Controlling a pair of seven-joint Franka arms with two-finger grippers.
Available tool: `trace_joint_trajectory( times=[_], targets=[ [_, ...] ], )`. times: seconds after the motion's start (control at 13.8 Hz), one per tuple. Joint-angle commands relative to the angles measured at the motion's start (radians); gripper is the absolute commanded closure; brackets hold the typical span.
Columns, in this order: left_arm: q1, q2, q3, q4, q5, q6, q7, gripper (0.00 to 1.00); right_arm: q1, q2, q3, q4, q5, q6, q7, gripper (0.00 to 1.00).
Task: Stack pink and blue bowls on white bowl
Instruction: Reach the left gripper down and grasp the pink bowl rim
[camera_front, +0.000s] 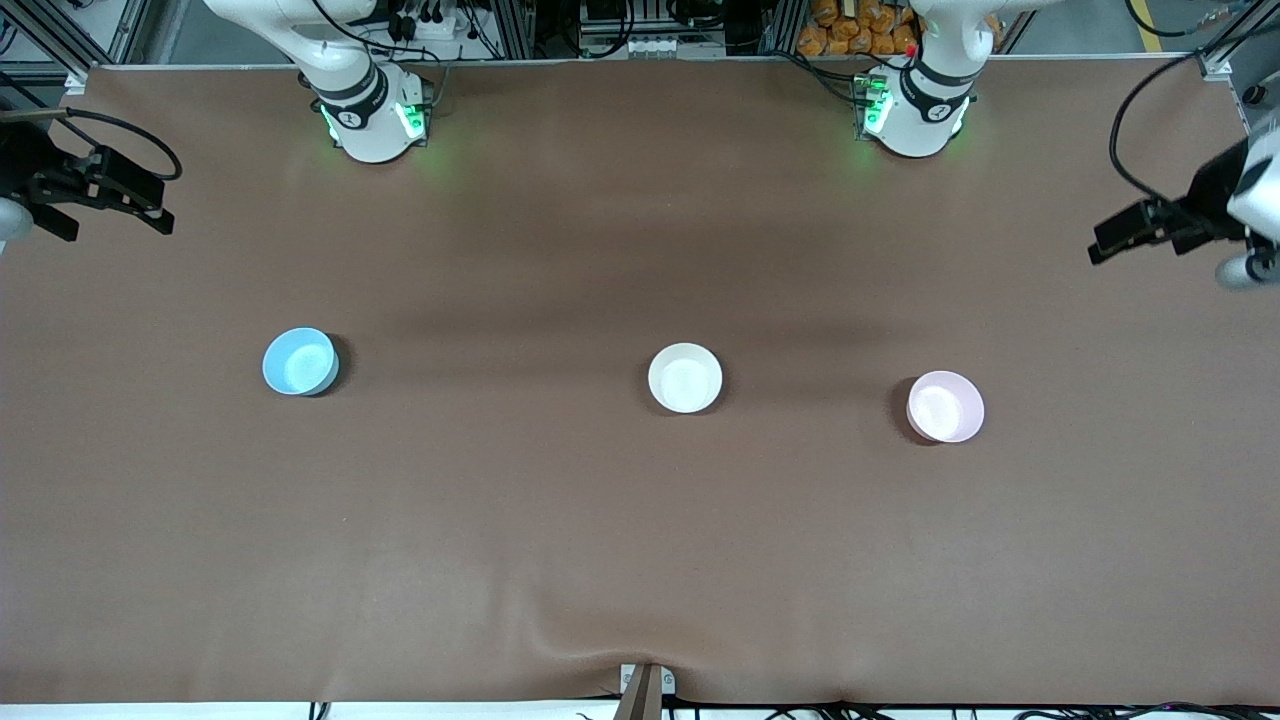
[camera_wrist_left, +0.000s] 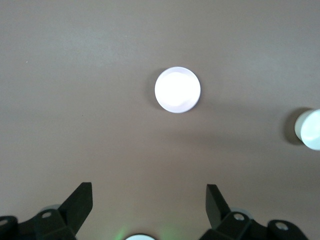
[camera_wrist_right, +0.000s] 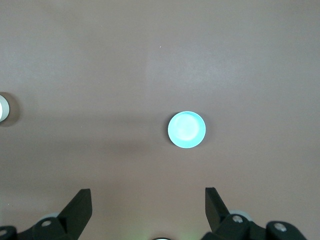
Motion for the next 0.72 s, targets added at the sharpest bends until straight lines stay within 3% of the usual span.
trace_joint_trajectory(
  times=[0.0,0.22,0.58,0.65],
  targets=[
    [0.026,0.045,-0.003,-0.113,-0.008,0.170,0.022,0.00,-0.018,0.004,0.009,0.013,0.017,-0.012,0.008,0.00],
    [0.026,0.103,-0.004,-0.243,-0.008,0.380,0.024,0.00,-0.016,0.004,0.009,0.012,0.017,-0.011,0.008,0.00],
    [0.055,0.284,-0.006,-0.265,-0.008,0.538,0.119,0.00,-0.018,0.004,0.009,0.012,0.017,-0.011,0.008,0.00],
    [0.062,0.314,-0.006,-0.268,-0.017,0.566,0.126,0.05,-0.016,0.004,0.009,0.012,0.017,-0.011,0.008,0.00]
  ],
)
